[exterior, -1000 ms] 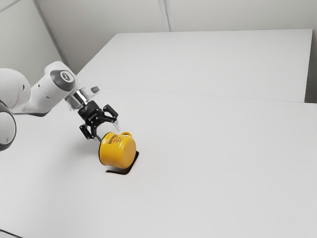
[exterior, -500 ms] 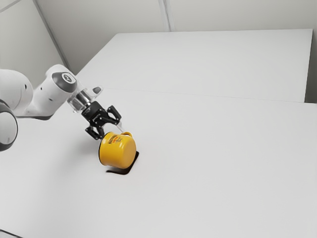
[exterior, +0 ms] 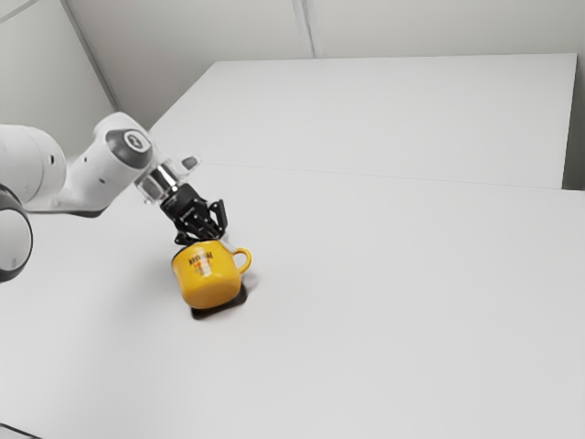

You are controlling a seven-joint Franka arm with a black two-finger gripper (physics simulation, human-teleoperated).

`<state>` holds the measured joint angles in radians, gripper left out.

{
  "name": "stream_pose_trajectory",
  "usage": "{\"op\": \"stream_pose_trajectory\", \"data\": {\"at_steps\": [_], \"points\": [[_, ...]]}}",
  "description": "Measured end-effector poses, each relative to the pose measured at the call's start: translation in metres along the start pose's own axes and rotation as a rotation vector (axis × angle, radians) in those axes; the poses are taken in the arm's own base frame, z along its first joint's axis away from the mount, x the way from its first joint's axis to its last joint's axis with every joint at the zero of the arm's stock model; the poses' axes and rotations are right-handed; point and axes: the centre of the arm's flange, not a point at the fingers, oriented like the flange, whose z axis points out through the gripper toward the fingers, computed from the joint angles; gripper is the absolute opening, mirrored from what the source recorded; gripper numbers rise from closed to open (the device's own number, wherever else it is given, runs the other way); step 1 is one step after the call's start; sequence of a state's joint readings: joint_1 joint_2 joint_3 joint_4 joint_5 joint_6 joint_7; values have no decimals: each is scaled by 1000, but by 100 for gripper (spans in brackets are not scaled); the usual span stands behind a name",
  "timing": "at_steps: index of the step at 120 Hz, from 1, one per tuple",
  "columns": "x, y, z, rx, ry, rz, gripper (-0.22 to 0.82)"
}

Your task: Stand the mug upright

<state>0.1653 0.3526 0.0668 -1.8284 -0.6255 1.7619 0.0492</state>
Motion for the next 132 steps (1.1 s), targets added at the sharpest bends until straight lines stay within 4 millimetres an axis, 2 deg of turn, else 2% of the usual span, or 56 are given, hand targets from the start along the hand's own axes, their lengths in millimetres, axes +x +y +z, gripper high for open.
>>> {"op": "stream_pose_trajectory", "data": {"at_steps": [12,36,44,56,73,87,100,132], "points": [[-4,5,1,16,2,3,-18],[-41,60,-33,232,106,153,-17],[-49,74,-34,335,140,207,-17],[-62,99,-21,503,182,295,-17],[-87,105,4,623,254,329,-17],[-101,103,22,644,317,315,-16],[-110,109,30,651,392,312,-16],[-114,128,55,600,539,299,-16]]}}
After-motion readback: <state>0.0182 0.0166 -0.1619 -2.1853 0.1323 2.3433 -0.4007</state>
